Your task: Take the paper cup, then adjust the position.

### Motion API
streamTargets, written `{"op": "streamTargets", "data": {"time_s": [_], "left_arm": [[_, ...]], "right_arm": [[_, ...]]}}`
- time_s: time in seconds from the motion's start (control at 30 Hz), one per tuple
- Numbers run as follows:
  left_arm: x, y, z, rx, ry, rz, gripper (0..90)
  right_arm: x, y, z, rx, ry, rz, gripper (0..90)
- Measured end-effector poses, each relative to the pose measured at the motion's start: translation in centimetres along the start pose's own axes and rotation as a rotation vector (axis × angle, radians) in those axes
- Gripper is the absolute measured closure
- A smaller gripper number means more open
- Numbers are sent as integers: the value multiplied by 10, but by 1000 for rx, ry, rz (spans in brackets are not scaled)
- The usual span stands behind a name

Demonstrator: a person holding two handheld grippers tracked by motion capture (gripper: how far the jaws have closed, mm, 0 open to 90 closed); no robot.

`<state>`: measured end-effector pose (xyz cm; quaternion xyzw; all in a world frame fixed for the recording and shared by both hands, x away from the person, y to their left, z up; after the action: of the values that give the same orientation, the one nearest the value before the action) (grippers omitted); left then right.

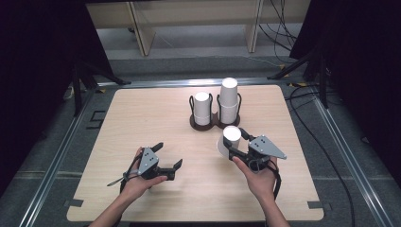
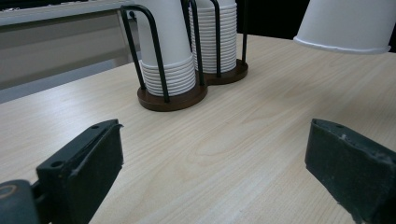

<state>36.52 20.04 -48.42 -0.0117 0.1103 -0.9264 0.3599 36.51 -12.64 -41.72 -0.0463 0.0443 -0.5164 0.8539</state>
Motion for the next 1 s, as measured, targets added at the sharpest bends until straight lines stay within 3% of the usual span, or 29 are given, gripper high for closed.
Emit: {"op": "streamTargets", "data": {"time_s": [0.1, 0.17, 0.2, 0.27, 0.3, 0.33, 0.37, 0.43, 0.47, 0.5, 0.53, 0.57, 0.63, 0.77, 0.87, 0.93, 1.0], "left_arm": [[3, 0, 1, -16, 2, -6, 36], [6, 2, 2, 0, 3, -25, 32], [7, 2, 2, -5, 1, -28, 28], [9, 3, 4, -25, 7, -41, 24], [10, 6, 5, -21, 12, -48, 21], [11, 8, 6, -8, 13, -59, 19], [12, 8, 8, -26, 18, -55, 19], [14, 13, 9, -5, 17, -64, 18], [16, 14, 11, -27, 26, -65, 17], [17, 17, 11, -8, 26, -70, 16], [19, 18, 11, -26, 34, -74, 16], [21, 22, 11, -23, 34, -84, 12], [25, 26, 12, -33, 44, -98, 10], [33, 40, 15, -30, 59, -143, 0], [35, 45, 17, -27, 63, -157, 0], [37, 49, 18, -33, 65, -164, 0], [38, 52, 20, -32, 69, -170, 0]], "right_arm": [[-2, -1, 0, -27, 44, -8, 361], [0, -1, 0, -20, 8, -11, 361], [-3, 1, 0, -27, 52, 15, 361], [-2, 4, -1, -18, 29, 8, 361], [-4, 5, -1, -44, 68, 26, 361], [-2, 8, -2, -36, 64, 36, 361], [-2, 8, -2, -36, 64, 36, 361], [-2, 10, -3, -44, 98, 45, 361], [-1, 10, -4, -53, 105, 40, 361], [-1, 11, -4, -47, 125, 49, 361], [0, 12, -4, -40, 121, 52, 361], [2, 13, -5, -44, 160, 54, 361], [4, 12, -5, -43, 165, 51, 361], [10, 13, -6, -71, 265, 49, 360], [12, 14, -5, -70, 267, 47, 360], [11, 14, -5, -81, 312, 52, 360], [12, 15, -6, -86, 316, 44, 361]]}}
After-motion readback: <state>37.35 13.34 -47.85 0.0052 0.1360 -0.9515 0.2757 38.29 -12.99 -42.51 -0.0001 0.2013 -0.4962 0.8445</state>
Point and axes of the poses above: each handheld gripper's, and its own axes: y roughly forward along the jaws, z roughly out of its top, x roughly to its right, the point moved 1 cm from there along y, roughly forward along the jaws, and after that the axes turned 7 degrees about -z, right-handed, at the moved point
